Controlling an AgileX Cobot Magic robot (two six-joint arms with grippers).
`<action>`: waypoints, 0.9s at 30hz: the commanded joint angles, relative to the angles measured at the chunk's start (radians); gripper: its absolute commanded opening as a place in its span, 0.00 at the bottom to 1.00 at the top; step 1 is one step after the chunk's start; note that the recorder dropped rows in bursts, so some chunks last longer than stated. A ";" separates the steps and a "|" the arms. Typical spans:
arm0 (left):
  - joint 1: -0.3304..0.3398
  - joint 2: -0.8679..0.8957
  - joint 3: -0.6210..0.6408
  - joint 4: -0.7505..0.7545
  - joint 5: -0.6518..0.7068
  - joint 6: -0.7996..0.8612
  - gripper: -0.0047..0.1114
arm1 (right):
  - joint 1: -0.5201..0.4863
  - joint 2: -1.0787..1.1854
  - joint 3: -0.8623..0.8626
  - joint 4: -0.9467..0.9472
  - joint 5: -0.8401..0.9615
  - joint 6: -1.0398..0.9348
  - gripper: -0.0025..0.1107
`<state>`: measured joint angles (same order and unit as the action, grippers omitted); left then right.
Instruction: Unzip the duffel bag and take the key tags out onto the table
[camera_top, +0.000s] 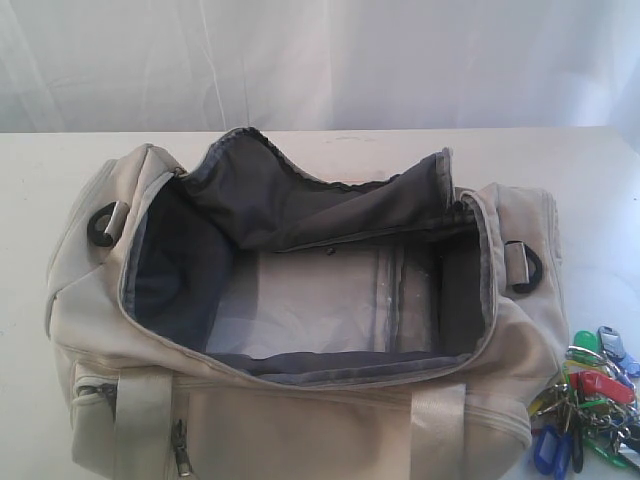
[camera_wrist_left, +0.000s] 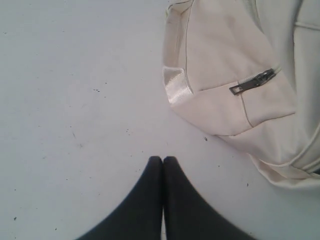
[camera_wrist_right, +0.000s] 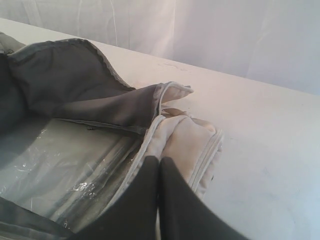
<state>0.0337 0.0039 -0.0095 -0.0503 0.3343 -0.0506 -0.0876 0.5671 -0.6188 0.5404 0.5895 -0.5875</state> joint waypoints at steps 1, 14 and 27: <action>0.039 -0.004 0.009 0.006 0.002 -0.006 0.04 | -0.001 -0.006 0.004 0.002 -0.012 0.001 0.02; 0.093 -0.004 0.009 0.006 0.002 0.001 0.04 | -0.001 -0.006 0.004 0.002 -0.012 0.001 0.02; 0.093 -0.004 0.009 0.006 0.002 0.001 0.04 | -0.001 -0.006 0.004 0.002 -0.012 0.001 0.02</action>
<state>0.1254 0.0039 -0.0095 -0.0399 0.3343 -0.0488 -0.0876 0.5671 -0.6188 0.5404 0.5895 -0.5875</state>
